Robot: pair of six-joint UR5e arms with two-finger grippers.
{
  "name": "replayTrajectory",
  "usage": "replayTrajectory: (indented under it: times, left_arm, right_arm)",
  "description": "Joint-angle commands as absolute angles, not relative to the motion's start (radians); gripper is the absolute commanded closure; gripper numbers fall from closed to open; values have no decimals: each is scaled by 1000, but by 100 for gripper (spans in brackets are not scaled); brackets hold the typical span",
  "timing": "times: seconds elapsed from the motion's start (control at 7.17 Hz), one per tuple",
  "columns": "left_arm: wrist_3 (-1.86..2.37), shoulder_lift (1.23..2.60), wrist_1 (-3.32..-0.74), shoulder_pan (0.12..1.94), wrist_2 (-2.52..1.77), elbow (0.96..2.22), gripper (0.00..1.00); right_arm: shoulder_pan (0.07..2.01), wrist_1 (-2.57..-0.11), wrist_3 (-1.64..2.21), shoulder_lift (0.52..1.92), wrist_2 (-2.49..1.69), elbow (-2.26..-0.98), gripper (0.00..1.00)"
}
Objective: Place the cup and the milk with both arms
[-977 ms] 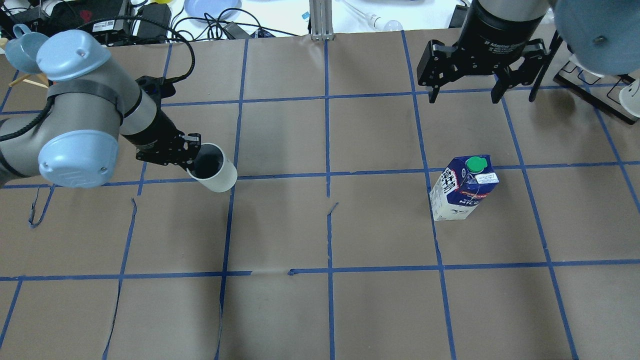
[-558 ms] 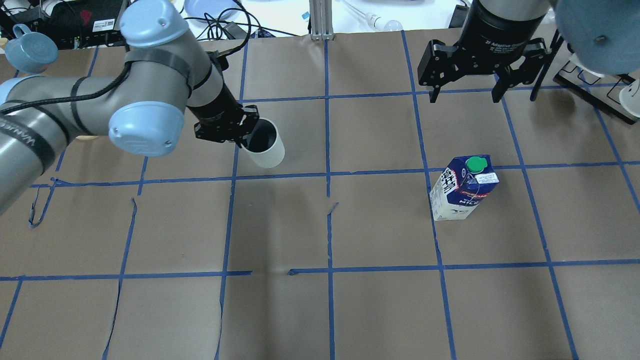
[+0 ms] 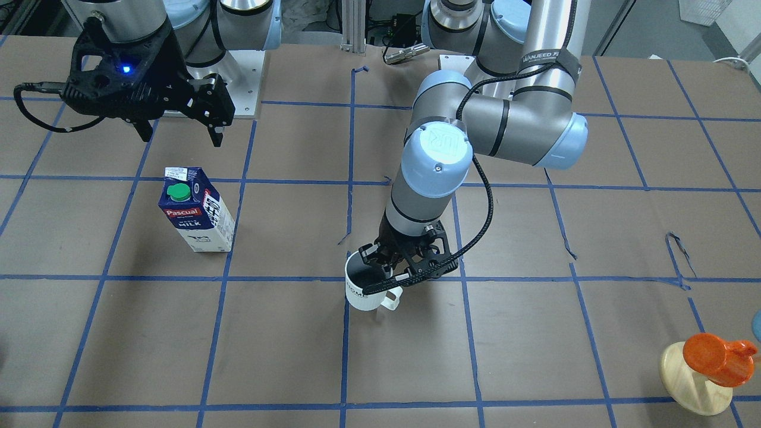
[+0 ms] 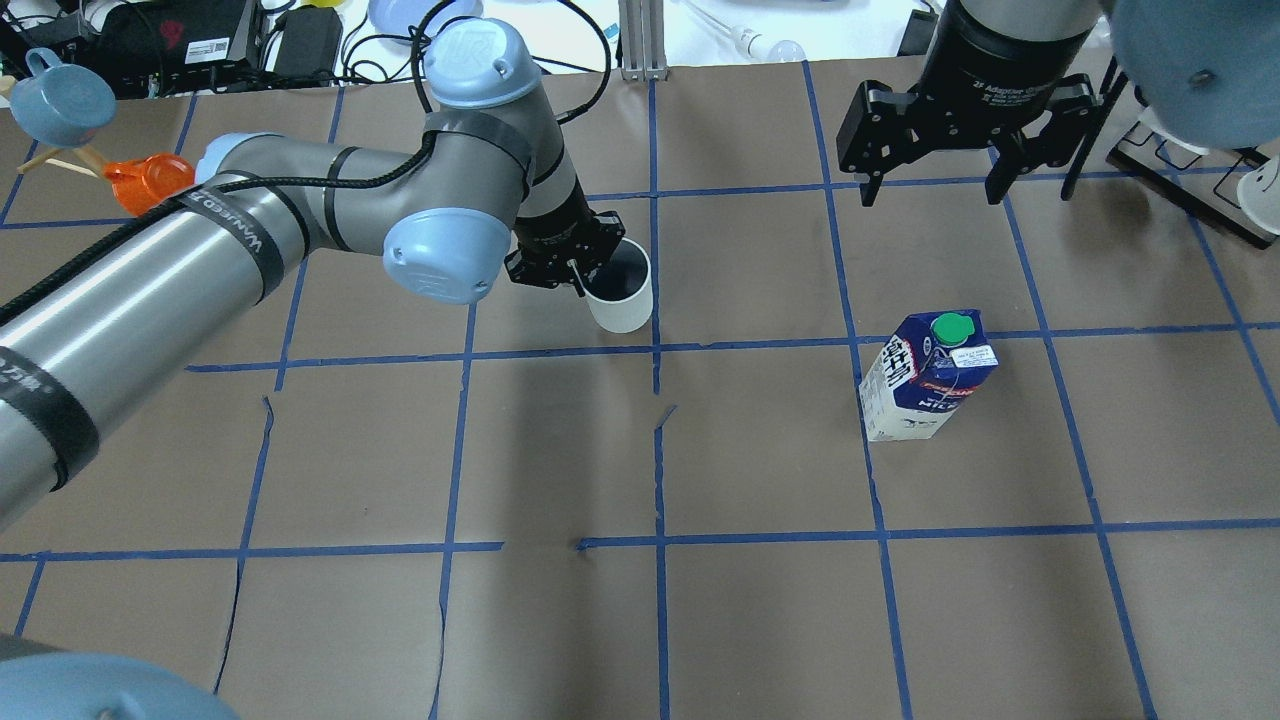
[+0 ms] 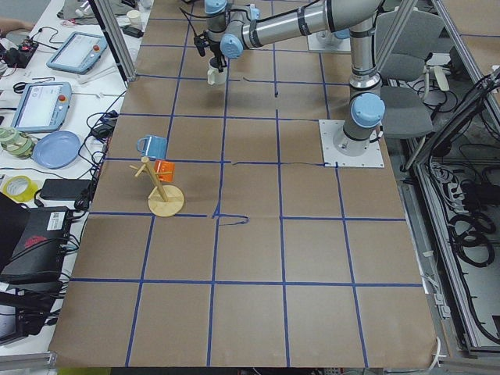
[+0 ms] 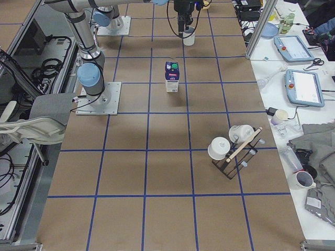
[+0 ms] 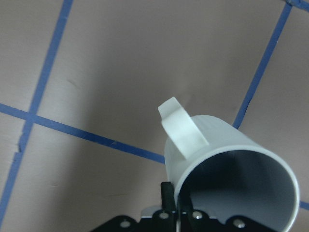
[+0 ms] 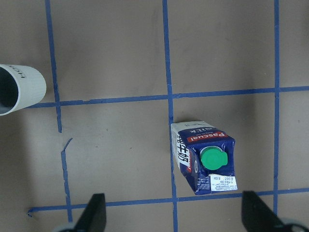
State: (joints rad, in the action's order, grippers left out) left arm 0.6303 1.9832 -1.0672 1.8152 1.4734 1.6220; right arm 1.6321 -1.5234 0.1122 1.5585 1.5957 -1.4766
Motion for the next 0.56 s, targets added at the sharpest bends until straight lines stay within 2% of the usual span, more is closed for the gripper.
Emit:
replayTrajectory:
  times: [0.0,0.14,0.28,0.42]
  left_arm:
    - [679,2026,-1032,1841,1471,1620,100]
    - [692,2029,-1034,1851,1473,1624,100]
    - [693,2029,-1037,1852,1474,1628,84]
    - [702,2026,-1038,1858,1473,1629,46]
  right_arm:
    - [1632,-1523,112,1559,1597,-1477,0]
    - [1632,-1523,112,1559,1598,-1477,0]
    - [1632,-1523,112,1559,1600,-1477,0]
    - [1632,-1523,113,1559,1598,-1477,0]
